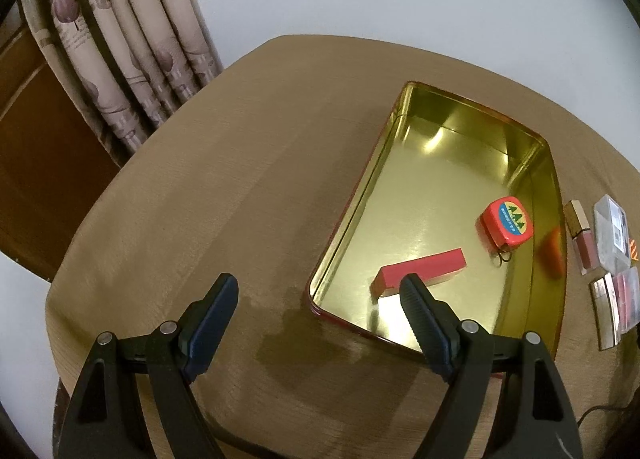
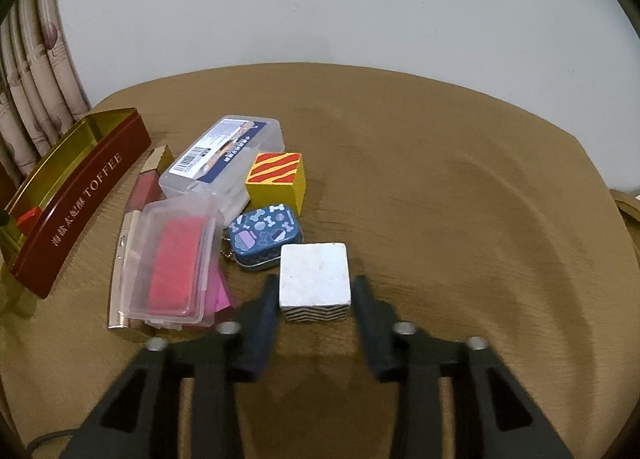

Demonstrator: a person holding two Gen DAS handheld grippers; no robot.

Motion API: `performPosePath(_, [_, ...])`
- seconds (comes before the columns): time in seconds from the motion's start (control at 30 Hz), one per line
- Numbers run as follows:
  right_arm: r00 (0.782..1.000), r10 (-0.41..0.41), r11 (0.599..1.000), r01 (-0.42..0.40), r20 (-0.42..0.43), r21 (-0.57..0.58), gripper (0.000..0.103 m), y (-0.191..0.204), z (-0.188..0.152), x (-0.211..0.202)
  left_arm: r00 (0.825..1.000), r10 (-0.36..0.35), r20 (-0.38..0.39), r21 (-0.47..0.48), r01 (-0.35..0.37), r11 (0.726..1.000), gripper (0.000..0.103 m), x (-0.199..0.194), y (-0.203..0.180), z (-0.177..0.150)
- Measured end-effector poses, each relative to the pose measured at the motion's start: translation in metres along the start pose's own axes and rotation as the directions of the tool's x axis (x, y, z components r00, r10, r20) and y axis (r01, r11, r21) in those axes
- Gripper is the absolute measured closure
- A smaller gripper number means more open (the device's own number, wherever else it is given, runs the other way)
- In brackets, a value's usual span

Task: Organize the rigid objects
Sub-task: 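Move the right gripper to the white zigzag cube and grasp it, then grasp the silver metallic tube with the left gripper while the right holds the cube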

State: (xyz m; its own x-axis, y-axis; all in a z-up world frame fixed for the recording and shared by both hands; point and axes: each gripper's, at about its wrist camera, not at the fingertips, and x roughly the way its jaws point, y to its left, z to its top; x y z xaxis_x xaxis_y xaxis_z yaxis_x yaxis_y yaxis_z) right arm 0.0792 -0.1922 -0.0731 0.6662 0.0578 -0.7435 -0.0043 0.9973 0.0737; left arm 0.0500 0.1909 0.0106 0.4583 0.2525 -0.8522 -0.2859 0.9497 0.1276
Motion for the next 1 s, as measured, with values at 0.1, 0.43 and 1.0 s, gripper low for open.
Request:
performPosePath(0.1, [1.0,-0.015,1.0,0.015,0.014,-0.001,0.073,-0.006,-0.004,-0.003,1.0,-0.013,-0.004,0.021,0.013,1.0,0.023,-0.002,-0.008,-0.003])
performPosePath(0.43, [0.989,-0.145,0.987,0.142,0.028,0.075,0.073,-0.06,-0.021,-0.013,0.991,-0.135,-0.009,0.149,0.135,0.98,0.023,-0.041,-0.079,-0.024])
performPosePath(1.0, [0.994,-0.109,0.986,0.104,0.031,0.129,0.073,-0.076,-0.024,-0.016,0.931,-0.286,-0.227,0.09,0.313,0.946,0.028,-0.031,-0.215,-0.018])
